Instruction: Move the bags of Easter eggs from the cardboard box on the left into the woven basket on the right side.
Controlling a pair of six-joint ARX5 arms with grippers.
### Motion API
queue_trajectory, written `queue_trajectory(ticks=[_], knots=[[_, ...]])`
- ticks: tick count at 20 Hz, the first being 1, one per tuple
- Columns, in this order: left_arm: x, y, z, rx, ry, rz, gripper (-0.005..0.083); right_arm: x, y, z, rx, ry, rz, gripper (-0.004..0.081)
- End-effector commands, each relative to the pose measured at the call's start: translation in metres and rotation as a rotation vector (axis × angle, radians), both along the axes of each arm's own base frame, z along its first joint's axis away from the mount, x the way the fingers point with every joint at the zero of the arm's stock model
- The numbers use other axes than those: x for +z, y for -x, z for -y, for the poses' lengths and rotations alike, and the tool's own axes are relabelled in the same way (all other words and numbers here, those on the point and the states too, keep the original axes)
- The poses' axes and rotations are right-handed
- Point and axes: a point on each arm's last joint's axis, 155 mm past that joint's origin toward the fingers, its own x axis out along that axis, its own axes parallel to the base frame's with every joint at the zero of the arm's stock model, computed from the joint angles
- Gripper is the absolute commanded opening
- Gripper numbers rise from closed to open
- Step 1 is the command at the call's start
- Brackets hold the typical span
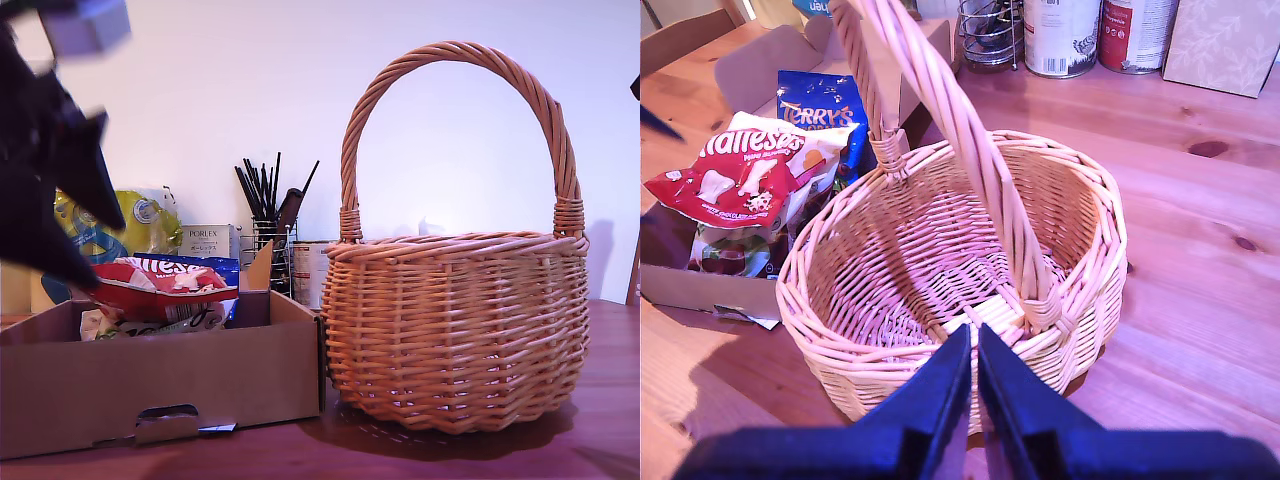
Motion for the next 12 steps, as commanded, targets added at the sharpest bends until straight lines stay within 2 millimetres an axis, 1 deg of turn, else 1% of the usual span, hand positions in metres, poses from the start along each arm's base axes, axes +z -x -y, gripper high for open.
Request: queue_trajectory(ticks=[1, 3, 4, 7, 8, 11, 12], knots=[[-0.002, -0.004, 0.002, -0.019, -0.001, 0.02, 0.0637, 0.009, -0.001, -0.001, 0.003, -0.012, 0.023, -0.0012], [0.002, -0.018, 0.007, -0.021, 0.019, 0.067, 0.0637, 0.009, -0.001, -0.001, 0.005, -0.012, 0.022, -0.0012], [-0.002, -0.021, 0.007, -0.023, 0.012, 0.066, 0.0637, 0.01, 0.0, -0.002, 0.01, -0.015, 0.021, -0.0012], [-0.027, -0.024, 0.005, -0.039, -0.038, 0.018, 0.0637, 0.01, 0.0, -0.002, 0.01, -0.015, 0.021, -0.0012], [-0.03, -0.029, 0.007, -0.037, -0.035, 0.024, 0.0637, 0.01, 0.0, -0.002, 0.01, -0.015, 0.022, -0.0012], [-0.029, -0.043, 0.01, -0.024, -0.029, 0.063, 0.0636, 0.01, 0.0, -0.002, 0.01, -0.015, 0.022, -0.0012], [-0.028, -0.046, 0.009, -0.016, -0.033, 0.074, 0.0619, 0.01, 0.0, -0.002, 0.01, -0.015, 0.022, -0.0012]])
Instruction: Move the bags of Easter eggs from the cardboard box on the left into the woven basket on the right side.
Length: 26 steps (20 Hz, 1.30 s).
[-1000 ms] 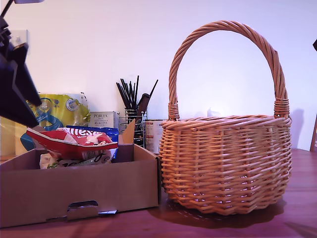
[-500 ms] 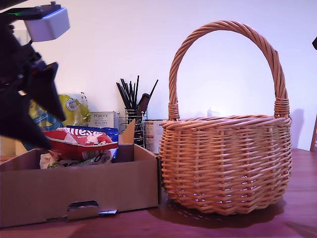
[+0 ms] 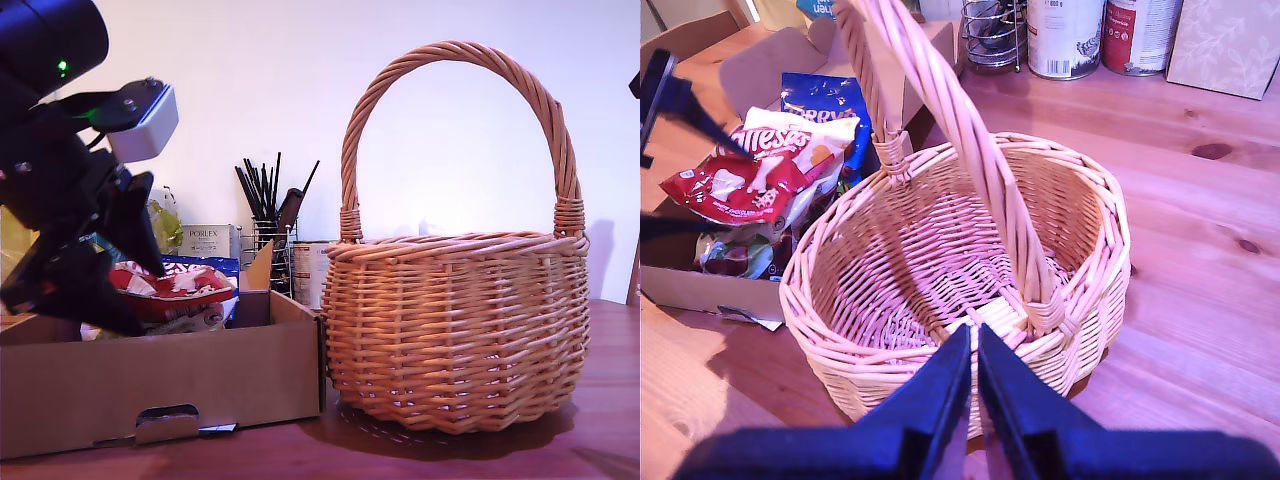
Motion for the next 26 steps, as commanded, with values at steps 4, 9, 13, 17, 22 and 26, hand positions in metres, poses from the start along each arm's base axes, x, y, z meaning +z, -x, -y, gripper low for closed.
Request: queue_trajectory(ticks=[4, 9, 13, 17, 22, 26], knots=[[-0.004, -0.004, -0.007, 0.019, -0.028, 0.008, 0.0234, 0.01, -0.001, -0.001, 0.002, -0.012, 0.023, -0.0012], [0.005, -0.01, -0.005, 0.032, -0.014, 0.025, -0.0001, 0.012, -0.001, -0.001, 0.002, -0.013, 0.026, -0.0012], [0.039, -0.011, 0.009, 0.025, 0.022, 0.105, -0.0021, 0.012, -0.001, -0.001, 0.002, -0.013, 0.026, -0.0012], [0.077, 0.014, 0.032, -0.031, 0.106, 0.16, -0.0021, 0.012, -0.001, -0.001, 0.002, -0.012, 0.025, -0.0012], [0.103, 0.033, 0.04, -0.04, 0.167, 0.193, -0.0021, 0.012, -0.001, -0.001, 0.002, -0.012, 0.025, -0.0012], [0.117, 0.043, 0.051, -0.071, 0.216, 0.215, -0.0021, 0.011, 0.0, 0.0, 0.001, -0.011, 0.021, -0.0012]])
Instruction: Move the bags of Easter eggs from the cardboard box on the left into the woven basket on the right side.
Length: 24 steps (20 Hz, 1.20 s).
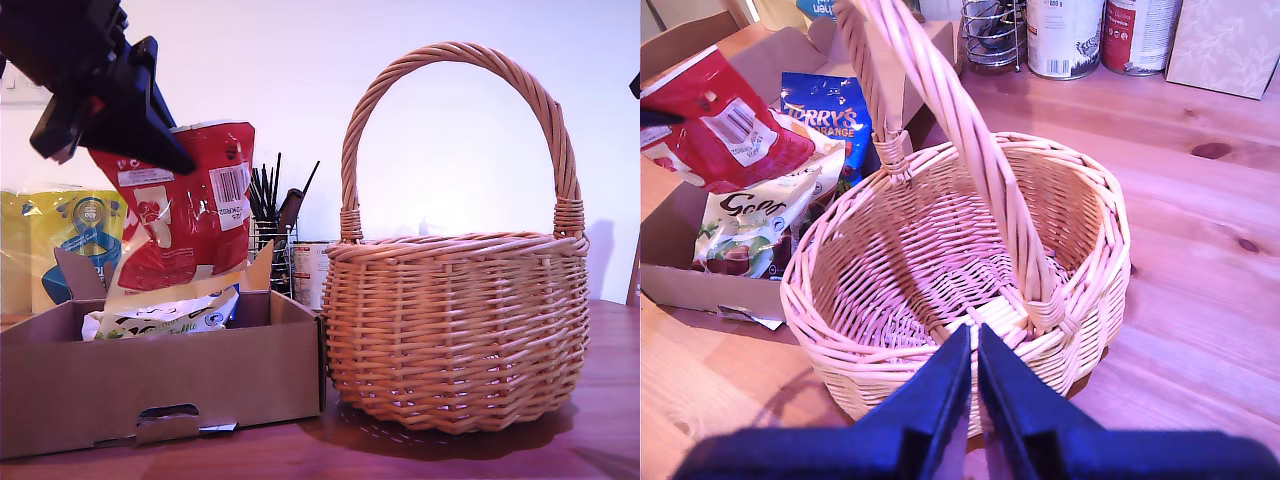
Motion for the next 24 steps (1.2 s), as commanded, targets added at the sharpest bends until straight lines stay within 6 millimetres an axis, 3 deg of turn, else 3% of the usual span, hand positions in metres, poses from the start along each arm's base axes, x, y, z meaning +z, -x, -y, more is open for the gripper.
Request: queue_trajectory(ticks=[1, 5, 10, 16, 24], knots=[[0.024, 0.01, 0.017, -0.055, 0.065, 0.048, -0.0021, 0.011, 0.0, -0.001, 0.001, -0.011, 0.022, -0.0012], [0.052, 0.04, 0.062, -0.216, 0.168, 0.107, -0.0021, 0.01, 0.0, 0.0, 0.001, -0.01, 0.02, -0.0012], [0.081, 0.051, 0.101, -0.3, 0.321, 0.166, -0.0021, 0.01, -0.001, 0.0, -0.001, -0.009, 0.02, -0.0012], [0.055, 0.034, 0.141, -0.352, 0.351, 0.172, -0.0021, 0.01, -0.001, 0.001, -0.008, -0.006, 0.022, -0.0012], [0.017, 0.005, 0.178, -0.352, 0.294, 0.159, -0.0021, 0.01, -0.001, 0.001, -0.008, -0.006, 0.022, -0.0012]])
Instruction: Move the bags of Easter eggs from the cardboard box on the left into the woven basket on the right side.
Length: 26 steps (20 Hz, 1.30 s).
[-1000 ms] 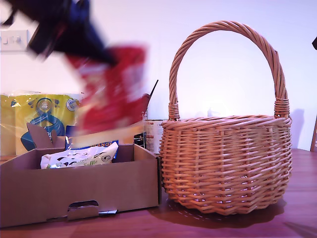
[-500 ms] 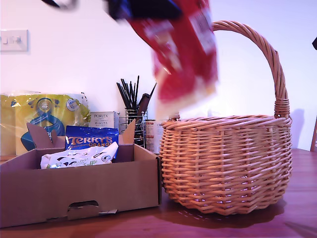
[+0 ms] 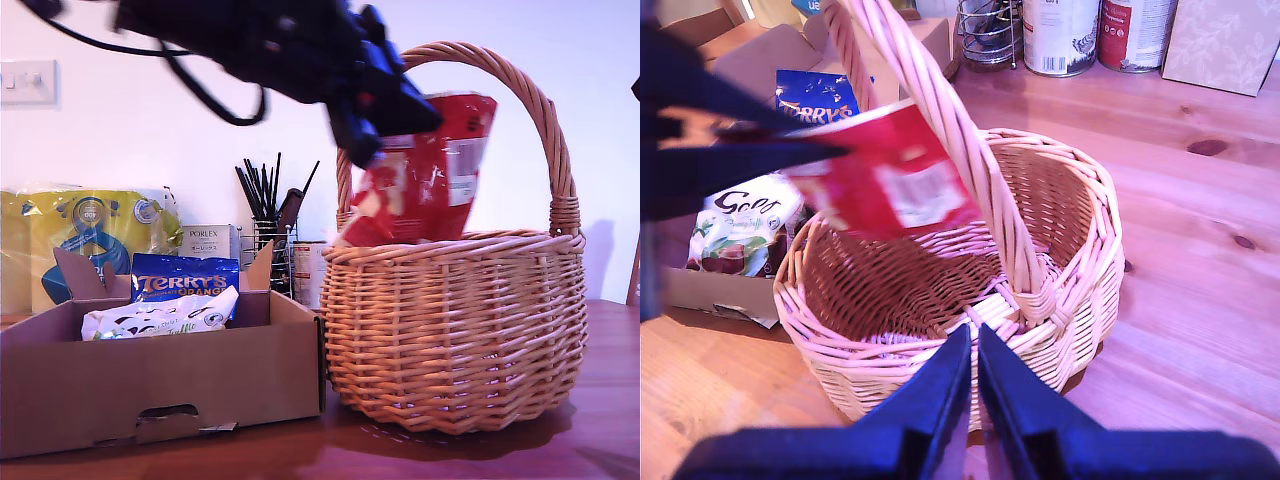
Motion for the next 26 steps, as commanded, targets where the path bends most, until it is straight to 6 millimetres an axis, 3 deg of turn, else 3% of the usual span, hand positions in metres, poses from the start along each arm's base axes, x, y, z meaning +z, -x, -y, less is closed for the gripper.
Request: queue_trajectory(ticks=[1, 6, 9, 10, 12, 14, 19, 26], knots=[[-0.02, -0.006, 0.009, -0.009, -0.05, 0.01, -0.0021, 0.011, -0.001, 0.0, -0.001, -0.011, 0.024, -0.0012], [-0.053, -0.028, 0.025, 0.0, -0.158, 0.059, -0.0021, 0.011, -0.001, 0.0, -0.001, -0.01, 0.023, -0.0012], [-0.077, -0.021, 0.025, -0.026, -0.209, -0.015, -0.0006, 0.01, 0.0, 0.0, -0.001, -0.008, 0.018, -0.0012], [-0.086, -0.017, 0.023, -0.028, -0.232, -0.053, 0.0038, 0.01, 0.0, 0.0, -0.001, -0.008, 0.018, -0.0012], [-0.092, -0.008, 0.023, -0.032, -0.246, -0.107, 0.0219, 0.01, 0.0, 0.0, -0.001, -0.009, 0.02, -0.0012], [-0.087, 0.0, 0.025, -0.044, -0.247, -0.116, 0.0344, 0.011, -0.001, 0.0, -0.001, -0.01, 0.023, -0.0012], [-0.043, 0.024, 0.025, -0.077, -0.213, -0.223, 0.0342, 0.012, -0.001, 0.0, -0.001, -0.011, 0.027, -0.0012], [-0.021, 0.043, -0.005, -0.008, -0.265, -0.444, 0.0323, 0.012, -0.001, 0.0, -0.001, -0.011, 0.027, -0.0012]])
